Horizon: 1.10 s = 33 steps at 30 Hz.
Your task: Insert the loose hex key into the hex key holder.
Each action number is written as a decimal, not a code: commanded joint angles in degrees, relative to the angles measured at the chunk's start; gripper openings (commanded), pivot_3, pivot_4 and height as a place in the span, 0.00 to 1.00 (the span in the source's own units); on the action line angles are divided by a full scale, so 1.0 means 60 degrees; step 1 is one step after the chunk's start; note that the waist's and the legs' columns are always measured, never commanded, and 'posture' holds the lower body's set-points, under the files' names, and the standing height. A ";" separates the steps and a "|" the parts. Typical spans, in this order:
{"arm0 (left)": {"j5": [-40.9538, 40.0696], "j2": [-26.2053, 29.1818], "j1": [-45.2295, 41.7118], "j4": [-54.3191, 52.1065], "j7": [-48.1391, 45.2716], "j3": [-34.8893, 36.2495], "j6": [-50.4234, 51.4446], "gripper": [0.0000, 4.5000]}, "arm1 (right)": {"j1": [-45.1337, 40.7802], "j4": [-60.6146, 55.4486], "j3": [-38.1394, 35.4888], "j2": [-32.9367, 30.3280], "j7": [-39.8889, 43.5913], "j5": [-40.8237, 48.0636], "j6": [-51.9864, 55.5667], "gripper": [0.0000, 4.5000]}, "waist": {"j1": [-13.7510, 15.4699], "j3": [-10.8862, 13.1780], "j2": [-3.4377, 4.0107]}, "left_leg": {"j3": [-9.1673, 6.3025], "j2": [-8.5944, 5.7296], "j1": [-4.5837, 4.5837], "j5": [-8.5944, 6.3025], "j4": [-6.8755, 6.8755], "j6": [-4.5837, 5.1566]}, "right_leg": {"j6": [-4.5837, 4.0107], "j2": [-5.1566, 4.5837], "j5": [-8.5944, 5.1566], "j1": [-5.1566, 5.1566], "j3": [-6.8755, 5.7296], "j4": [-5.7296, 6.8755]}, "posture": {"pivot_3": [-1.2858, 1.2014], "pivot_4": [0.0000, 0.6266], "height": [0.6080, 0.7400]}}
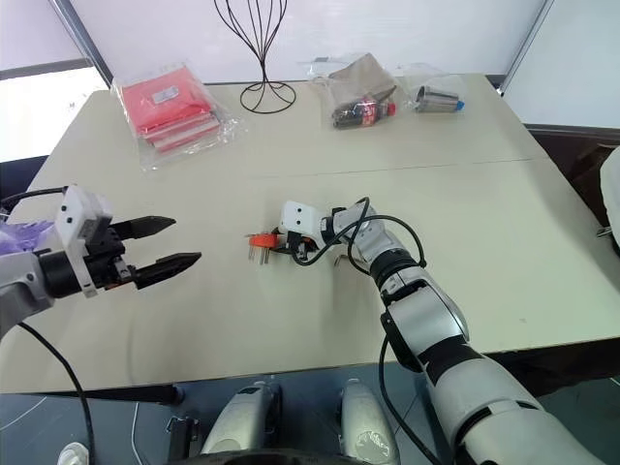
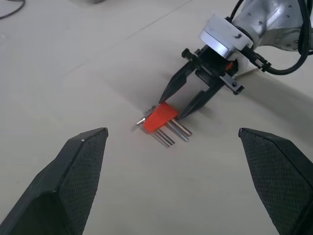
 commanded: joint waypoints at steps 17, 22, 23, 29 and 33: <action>0.0654 -0.1622 -0.5059 0.4161 -0.1700 -0.2851 -0.0831 1.00 | 0.2171 -0.8934 -0.0023 -0.3764 -0.7665 -0.4889 -0.3626 0.23 | 0.0002 0.0005 -0.0007 | 0.0015 -0.0013 -0.0082 0.0014 -0.0027 -0.0016 | -0.0004 0.0027 -0.0004 -0.0105 0.0009 0.0016 | 0.52 0.24 1.00; 0.0671 -0.2083 -0.5969 0.4707 -0.2252 -0.3249 -0.0736 1.00 | 0.2284 -0.9672 -0.0239 -0.3937 -0.7822 -0.4999 -0.3412 0.23 | 0.0019 0.0005 -0.0009 | 0.0012 -0.0012 -0.0081 0.0014 -0.0015 -0.0015 | -0.0004 0.0026 -0.0004 -0.0095 0.0007 0.0015 | 0.52 0.24 1.00; 0.0587 -0.2166 -0.6091 0.4744 -0.2325 -0.3264 -0.0634 1.00 | 0.2288 -0.9733 -0.0265 -0.3959 -0.7869 -0.5025 -0.3384 0.23 | 0.0021 0.0005 -0.0010 | 0.0013 -0.0012 -0.0081 0.0014 -0.0014 -0.0015 | -0.0004 0.0024 -0.0004 -0.0095 0.0007 0.0016 | 0.52 0.24 1.00; 0.0483 -0.2507 -0.6546 0.4721 -0.2512 -0.3288 -0.0391 1.00 | 0.2203 -0.9797 -0.0131 -0.3910 -0.7743 -0.4974 -0.3245 0.23 | 0.0018 0.0006 -0.0011 | 0.0012 -0.0010 -0.0081 0.0015 -0.0013 -0.0015 | -0.0004 0.0024 -0.0004 -0.0094 0.0007 0.0016 | 0.52 0.24 1.00; 0.0492 -0.2573 -0.6610 0.4649 -0.2507 -0.3203 -0.0247 1.00 | 0.2165 -0.9742 -0.0063 -0.3888 -0.7683 -0.4937 -0.3220 0.23 | 0.0009 0.0006 -0.0011 | 0.0010 -0.0009 -0.0081 0.0015 -0.0013 -0.0014 | -0.0004 0.0026 -0.0004 -0.0095 0.0007 0.0017 | 0.52 0.24 1.00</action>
